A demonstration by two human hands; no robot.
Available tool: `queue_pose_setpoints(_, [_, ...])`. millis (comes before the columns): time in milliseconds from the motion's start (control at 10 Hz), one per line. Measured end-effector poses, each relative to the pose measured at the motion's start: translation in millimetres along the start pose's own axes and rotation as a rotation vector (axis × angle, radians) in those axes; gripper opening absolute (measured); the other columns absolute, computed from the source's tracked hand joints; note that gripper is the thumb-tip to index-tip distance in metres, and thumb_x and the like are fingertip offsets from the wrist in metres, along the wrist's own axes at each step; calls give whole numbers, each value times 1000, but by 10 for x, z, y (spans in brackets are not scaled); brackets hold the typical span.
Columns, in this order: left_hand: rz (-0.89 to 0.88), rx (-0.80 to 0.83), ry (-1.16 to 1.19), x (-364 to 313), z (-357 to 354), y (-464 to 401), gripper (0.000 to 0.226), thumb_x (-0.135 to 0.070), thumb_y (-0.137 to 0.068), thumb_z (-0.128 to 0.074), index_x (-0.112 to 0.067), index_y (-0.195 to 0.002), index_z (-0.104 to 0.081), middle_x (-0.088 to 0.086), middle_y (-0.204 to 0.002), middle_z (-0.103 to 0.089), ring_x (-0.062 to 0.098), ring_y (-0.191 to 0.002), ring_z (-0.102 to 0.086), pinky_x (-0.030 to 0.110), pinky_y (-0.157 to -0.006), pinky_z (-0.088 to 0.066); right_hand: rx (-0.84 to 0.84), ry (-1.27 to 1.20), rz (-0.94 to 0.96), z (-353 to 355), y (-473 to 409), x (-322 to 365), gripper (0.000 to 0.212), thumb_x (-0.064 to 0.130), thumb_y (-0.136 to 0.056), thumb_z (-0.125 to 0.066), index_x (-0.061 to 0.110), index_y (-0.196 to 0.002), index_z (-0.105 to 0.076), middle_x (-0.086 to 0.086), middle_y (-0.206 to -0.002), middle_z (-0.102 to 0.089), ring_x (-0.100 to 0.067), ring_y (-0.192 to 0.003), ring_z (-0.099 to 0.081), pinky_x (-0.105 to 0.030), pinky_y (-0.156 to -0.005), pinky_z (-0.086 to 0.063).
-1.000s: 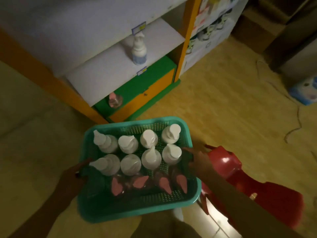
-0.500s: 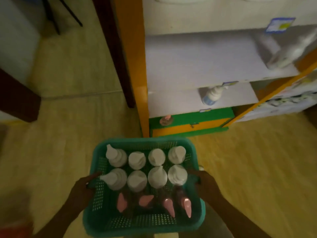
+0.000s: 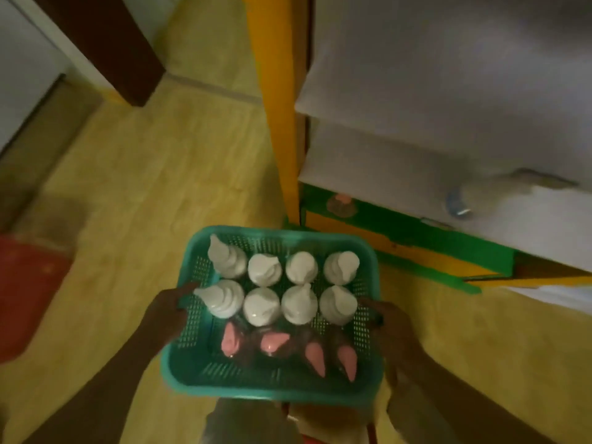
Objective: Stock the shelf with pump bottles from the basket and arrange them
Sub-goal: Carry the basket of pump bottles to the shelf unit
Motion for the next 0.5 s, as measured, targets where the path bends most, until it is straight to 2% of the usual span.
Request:
queue_pose_setpoints(100, [32,39,18,-155,-293,170,59,10,-78,-45,-25,-123,-61,8,-99,-68,3,-44,-51,5,-37,-37,11,-5,54,-9,-189,-256,31,9,-87,-58,10,-118,-64,-12,-112,-66,-23,-101,-60,-26,-83,-42])
queue_pose_setpoints(200, [7,33,61,-180,-695,59,58,13,-80,-41,-19,-122,-62,23,-94,-70,11,-36,-42,13,-30,-31,-8,-27,42,-94,-368,-491,37,16,-81,-54,13,-116,-65,-9,-109,-67,-19,-96,-59,-24,-79,-40])
queue_pose_setpoints(300, [-8,59,45,-115,-1150,-198,59,13,-82,-37,-19,-125,-60,28,-109,-65,11,-38,-43,12,-30,-30,-27,-22,0,-322,-628,-884,39,-1,-86,-54,12,-122,-61,-8,-112,-63,-23,-106,-58,-22,-82,-38])
queue_pose_setpoints(400, [-16,102,-7,-9,-1621,-536,62,13,-81,-37,-22,-127,-58,21,-99,-67,14,-44,-48,14,-34,-34,-47,-39,-72,-647,-1056,-1406,29,8,-92,-53,12,-119,-62,-10,-115,-64,-24,-101,-58,-23,-80,-38])
queue_pose_setpoints(500, [-16,136,-58,50,-2088,-861,61,14,-84,-37,-23,-128,-56,21,-113,-64,13,-52,-52,18,-41,-39,-67,-76,-171,-957,-1535,-1881,27,16,-94,-52,11,-119,-62,-13,-117,-64,-28,-104,-60,-30,-84,-46])
Point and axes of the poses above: each hand's wrist, its own y-axis away from the middle knuckle, its own z-axis out of the back of the hand, x = y × z, the point moved 1 cm from there along -y, towards the middle knuckle
